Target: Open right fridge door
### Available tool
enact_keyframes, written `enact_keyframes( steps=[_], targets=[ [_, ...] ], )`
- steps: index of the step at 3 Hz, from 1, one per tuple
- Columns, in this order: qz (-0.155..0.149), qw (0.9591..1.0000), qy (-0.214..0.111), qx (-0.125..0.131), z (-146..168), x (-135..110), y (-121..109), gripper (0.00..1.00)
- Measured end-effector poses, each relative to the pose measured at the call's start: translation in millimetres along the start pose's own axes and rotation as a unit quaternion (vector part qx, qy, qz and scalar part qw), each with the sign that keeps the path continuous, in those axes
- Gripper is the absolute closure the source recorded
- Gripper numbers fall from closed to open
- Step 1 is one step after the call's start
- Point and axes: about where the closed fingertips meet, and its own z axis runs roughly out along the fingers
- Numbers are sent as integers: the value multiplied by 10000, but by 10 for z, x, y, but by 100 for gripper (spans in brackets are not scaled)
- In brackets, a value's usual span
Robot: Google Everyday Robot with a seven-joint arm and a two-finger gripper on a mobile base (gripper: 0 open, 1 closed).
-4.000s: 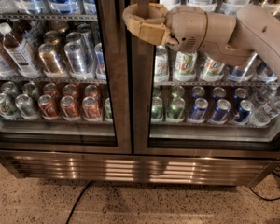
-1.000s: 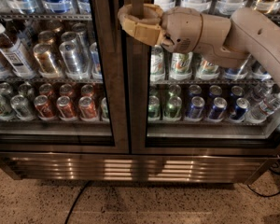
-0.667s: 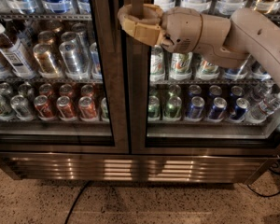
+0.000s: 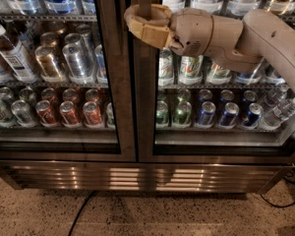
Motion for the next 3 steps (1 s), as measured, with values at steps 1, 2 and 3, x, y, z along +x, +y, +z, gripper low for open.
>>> enact_keyframes(
  steps=[1, 2, 3],
  targets=[
    [1, 10000, -6, -2, 0, -11, -7, 100],
    [5, 10000, -16, -1, -2, -10, -7, 100],
    [9, 10000, -24, 2, -2, -8, -8, 100]
  ],
)
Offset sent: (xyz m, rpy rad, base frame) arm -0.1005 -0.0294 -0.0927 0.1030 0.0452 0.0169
